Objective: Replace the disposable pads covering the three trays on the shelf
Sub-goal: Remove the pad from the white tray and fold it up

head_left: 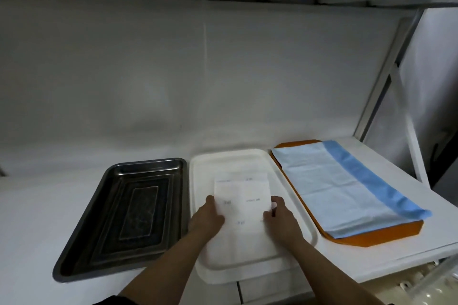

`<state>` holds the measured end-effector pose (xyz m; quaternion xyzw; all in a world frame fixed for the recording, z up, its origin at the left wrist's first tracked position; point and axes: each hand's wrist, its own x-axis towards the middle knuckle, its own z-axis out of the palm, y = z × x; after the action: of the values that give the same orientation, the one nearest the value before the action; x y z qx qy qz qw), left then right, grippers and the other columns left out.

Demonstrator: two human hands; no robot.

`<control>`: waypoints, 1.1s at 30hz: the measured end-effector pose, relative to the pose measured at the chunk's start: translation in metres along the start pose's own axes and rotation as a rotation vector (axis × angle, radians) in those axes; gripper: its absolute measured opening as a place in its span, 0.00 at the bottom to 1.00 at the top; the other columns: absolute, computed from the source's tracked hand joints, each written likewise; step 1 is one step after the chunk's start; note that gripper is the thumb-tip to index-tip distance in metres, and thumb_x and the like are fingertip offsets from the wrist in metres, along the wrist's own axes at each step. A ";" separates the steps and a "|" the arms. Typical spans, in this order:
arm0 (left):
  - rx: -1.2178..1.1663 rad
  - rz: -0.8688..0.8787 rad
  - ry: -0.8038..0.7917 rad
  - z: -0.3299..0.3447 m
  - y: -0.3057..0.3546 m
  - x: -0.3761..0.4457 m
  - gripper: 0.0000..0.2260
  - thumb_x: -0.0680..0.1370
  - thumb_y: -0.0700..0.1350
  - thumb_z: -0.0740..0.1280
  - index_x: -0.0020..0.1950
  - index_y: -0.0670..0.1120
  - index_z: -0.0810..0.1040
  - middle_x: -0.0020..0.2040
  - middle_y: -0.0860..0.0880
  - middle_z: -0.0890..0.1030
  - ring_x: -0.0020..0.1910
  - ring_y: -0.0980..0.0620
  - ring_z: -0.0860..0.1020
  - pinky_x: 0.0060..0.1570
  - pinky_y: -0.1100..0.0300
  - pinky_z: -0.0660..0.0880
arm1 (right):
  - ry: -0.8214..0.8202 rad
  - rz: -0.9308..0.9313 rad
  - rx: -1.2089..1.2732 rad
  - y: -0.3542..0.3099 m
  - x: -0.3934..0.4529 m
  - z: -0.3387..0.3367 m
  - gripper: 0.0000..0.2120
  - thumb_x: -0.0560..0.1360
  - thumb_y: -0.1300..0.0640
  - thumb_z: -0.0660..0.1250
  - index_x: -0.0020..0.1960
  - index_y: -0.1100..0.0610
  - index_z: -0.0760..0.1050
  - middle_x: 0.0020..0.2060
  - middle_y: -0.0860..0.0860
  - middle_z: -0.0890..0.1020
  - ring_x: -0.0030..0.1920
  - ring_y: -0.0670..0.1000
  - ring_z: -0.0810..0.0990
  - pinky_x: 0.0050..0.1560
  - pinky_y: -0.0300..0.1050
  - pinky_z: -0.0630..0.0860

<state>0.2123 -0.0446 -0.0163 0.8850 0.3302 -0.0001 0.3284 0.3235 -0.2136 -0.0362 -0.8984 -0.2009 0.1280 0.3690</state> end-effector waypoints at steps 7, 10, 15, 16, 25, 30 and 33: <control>0.222 -0.015 0.050 0.011 0.004 -0.002 0.27 0.78 0.45 0.59 0.74 0.47 0.52 0.57 0.46 0.79 0.54 0.45 0.79 0.46 0.59 0.71 | 0.022 -0.070 -0.160 0.004 -0.003 0.007 0.25 0.79 0.57 0.58 0.74 0.52 0.56 0.57 0.54 0.78 0.54 0.56 0.78 0.49 0.46 0.72; 0.270 -0.015 -0.003 0.011 0.004 -0.001 0.26 0.79 0.45 0.57 0.75 0.46 0.53 0.61 0.45 0.76 0.59 0.44 0.76 0.52 0.56 0.72 | -0.002 -0.075 -0.227 0.004 -0.003 0.010 0.21 0.79 0.56 0.56 0.72 0.52 0.60 0.61 0.53 0.75 0.59 0.56 0.76 0.55 0.47 0.71; 0.415 -0.024 -0.049 0.017 0.011 -0.019 0.22 0.79 0.46 0.56 0.73 0.46 0.59 0.67 0.43 0.63 0.64 0.43 0.70 0.58 0.52 0.70 | 0.013 -0.088 -0.497 0.000 -0.016 0.010 0.16 0.79 0.54 0.56 0.65 0.54 0.66 0.56 0.54 0.75 0.52 0.56 0.78 0.42 0.45 0.70; 0.476 -0.009 -0.007 0.017 0.013 -0.020 0.21 0.79 0.46 0.57 0.71 0.46 0.61 0.68 0.43 0.61 0.64 0.43 0.68 0.59 0.52 0.69 | 0.082 -0.125 -0.568 -0.002 -0.016 0.009 0.15 0.76 0.54 0.60 0.62 0.56 0.69 0.54 0.55 0.74 0.49 0.56 0.78 0.39 0.45 0.69; 0.577 0.399 -0.063 0.044 0.003 -0.006 0.27 0.83 0.52 0.50 0.79 0.46 0.43 0.79 0.47 0.42 0.78 0.49 0.42 0.76 0.53 0.42 | -0.083 -0.461 -0.680 0.006 -0.005 0.036 0.23 0.74 0.44 0.53 0.57 0.50 0.81 0.58 0.46 0.81 0.58 0.48 0.81 0.51 0.44 0.79; 0.618 0.331 -0.111 0.041 -0.014 0.000 0.28 0.81 0.61 0.45 0.77 0.55 0.38 0.77 0.52 0.35 0.76 0.51 0.36 0.75 0.49 0.37 | -0.264 -0.390 -0.651 0.010 -0.003 0.029 0.50 0.63 0.27 0.20 0.78 0.46 0.49 0.76 0.45 0.43 0.76 0.49 0.42 0.74 0.54 0.49; 0.661 0.302 -0.122 0.039 -0.013 -0.002 0.29 0.81 0.62 0.45 0.78 0.54 0.38 0.78 0.51 0.35 0.76 0.51 0.36 0.74 0.49 0.35 | -0.251 -0.367 -0.677 0.004 -0.005 0.025 0.52 0.61 0.27 0.19 0.77 0.46 0.50 0.75 0.49 0.42 0.76 0.50 0.42 0.74 0.59 0.50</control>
<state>0.2119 -0.0610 -0.0534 0.9804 0.1575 -0.1112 0.0399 0.3110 -0.2029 -0.0556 -0.8957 -0.4323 0.0956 0.0416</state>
